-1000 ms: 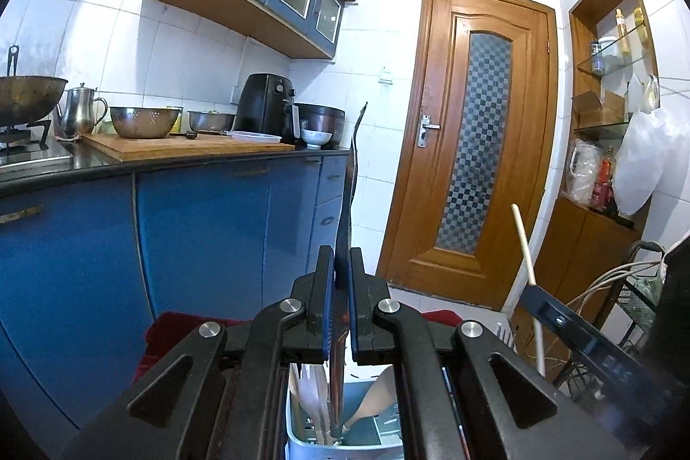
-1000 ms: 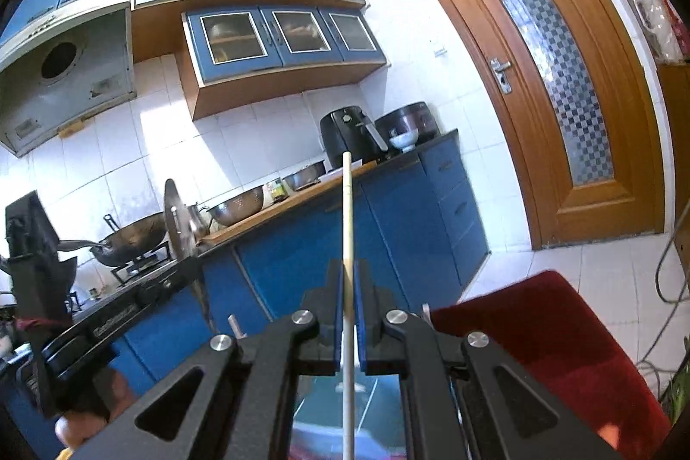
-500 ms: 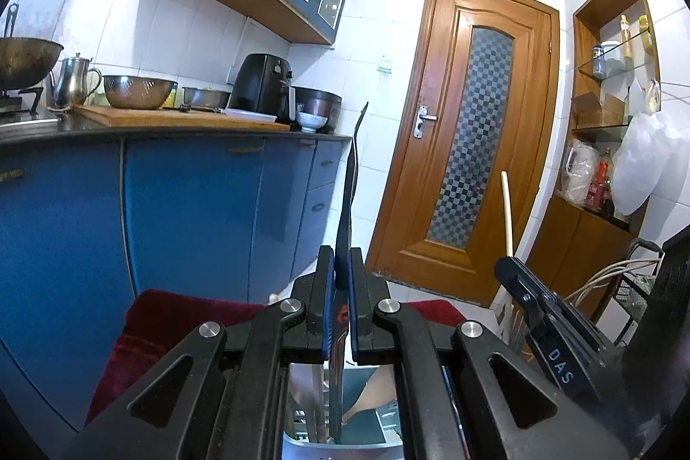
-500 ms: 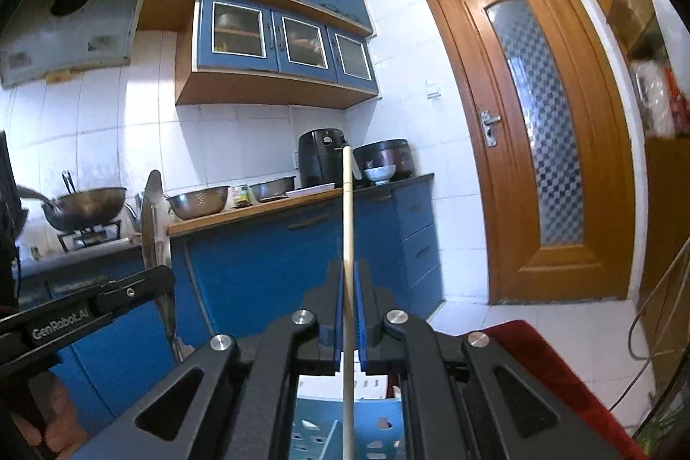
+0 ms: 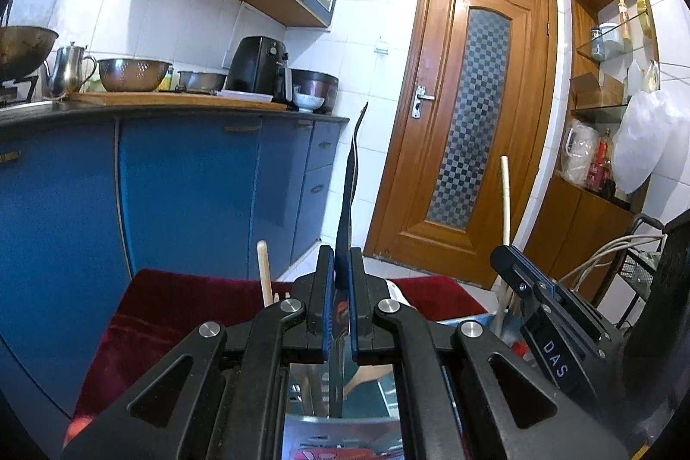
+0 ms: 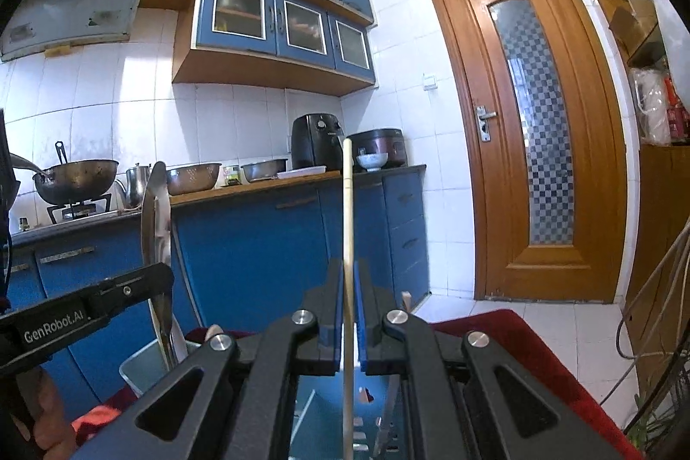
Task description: Organize utensils
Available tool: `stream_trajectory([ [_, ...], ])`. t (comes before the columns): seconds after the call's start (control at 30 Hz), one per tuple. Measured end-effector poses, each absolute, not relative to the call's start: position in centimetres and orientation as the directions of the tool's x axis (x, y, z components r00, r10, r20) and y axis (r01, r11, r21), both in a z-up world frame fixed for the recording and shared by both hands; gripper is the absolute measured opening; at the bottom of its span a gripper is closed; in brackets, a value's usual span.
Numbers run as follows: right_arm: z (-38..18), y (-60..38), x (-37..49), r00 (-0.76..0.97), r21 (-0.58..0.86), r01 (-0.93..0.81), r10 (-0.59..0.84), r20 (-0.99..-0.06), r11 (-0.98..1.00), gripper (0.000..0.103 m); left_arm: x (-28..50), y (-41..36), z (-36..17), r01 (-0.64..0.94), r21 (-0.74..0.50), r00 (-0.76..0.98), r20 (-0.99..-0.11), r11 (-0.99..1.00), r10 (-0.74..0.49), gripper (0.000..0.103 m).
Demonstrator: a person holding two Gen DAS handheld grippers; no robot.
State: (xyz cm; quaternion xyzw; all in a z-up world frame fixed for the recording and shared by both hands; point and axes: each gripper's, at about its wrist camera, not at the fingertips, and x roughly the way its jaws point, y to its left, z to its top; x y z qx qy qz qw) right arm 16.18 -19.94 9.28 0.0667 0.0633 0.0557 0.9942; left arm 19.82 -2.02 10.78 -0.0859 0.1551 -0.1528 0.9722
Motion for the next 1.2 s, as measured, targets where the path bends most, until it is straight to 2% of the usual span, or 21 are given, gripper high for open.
stream_trajectory([
  [0.47, 8.9, -20.2, 15.3, 0.984, 0.134, -0.112, 0.129, -0.125, 0.985, 0.007, 19.7, -2.3, 8.5, 0.265, -0.230, 0.885, -0.329, 0.936, -0.331, 0.004],
  [0.53, 8.8, -20.0, 15.3, 0.981, 0.126, -0.116, 0.133, -0.139, 0.985, 0.012, 19.6, -2.3, 8.3, 0.266, -0.235, 0.878, -0.340, 0.935, -0.335, 0.005],
  [0.6, 8.9, -19.9, 15.0, 0.980, 0.118, -0.124, 0.140, -0.143, 0.985, 0.022, 19.6, -2.2, 8.3, 0.264, -0.237, 0.875, -0.349, 0.935, -0.336, 0.015],
  [0.63, 8.9, -19.9, 14.8, 0.979, 0.119, -0.129, 0.145, -0.145, 0.985, 0.025, 19.5, -2.1, 8.3, 0.265, -0.242, 0.873, -0.351, 0.933, -0.339, 0.023],
  [0.67, 8.9, -19.9, 14.6, 0.978, 0.119, -0.134, 0.151, -0.147, 0.984, 0.028, 19.4, -2.1, 8.3, 0.267, -0.247, 0.871, -0.352, 0.932, -0.343, 0.027],
  [0.8, 9.1, -19.9, 13.9, 0.974, 0.127, -0.142, 0.161, -0.156, 0.982, 0.035, 18.9, -2.1, 8.5, 0.267, -0.239, 0.868, -0.361, 0.934, -0.341, 0.028],
  [0.9, 9.6, -20.2, 13.1, 0.973, 0.142, -0.152, 0.173, -0.152, 0.978, 0.036, 18.2, -2.1, 8.9, 0.273, -0.230, 0.865, -0.367, 0.934, -0.344, 0.028],
  [1.2, 11.1, -20.3, 9.7, 0.966, 0.162, -0.183, 0.208, -0.153, 0.970, 0.051, 14.9, -1.2, 10.0, 0.246, -0.213, 0.866, -0.389, 0.946, -0.313, 0.039],
])
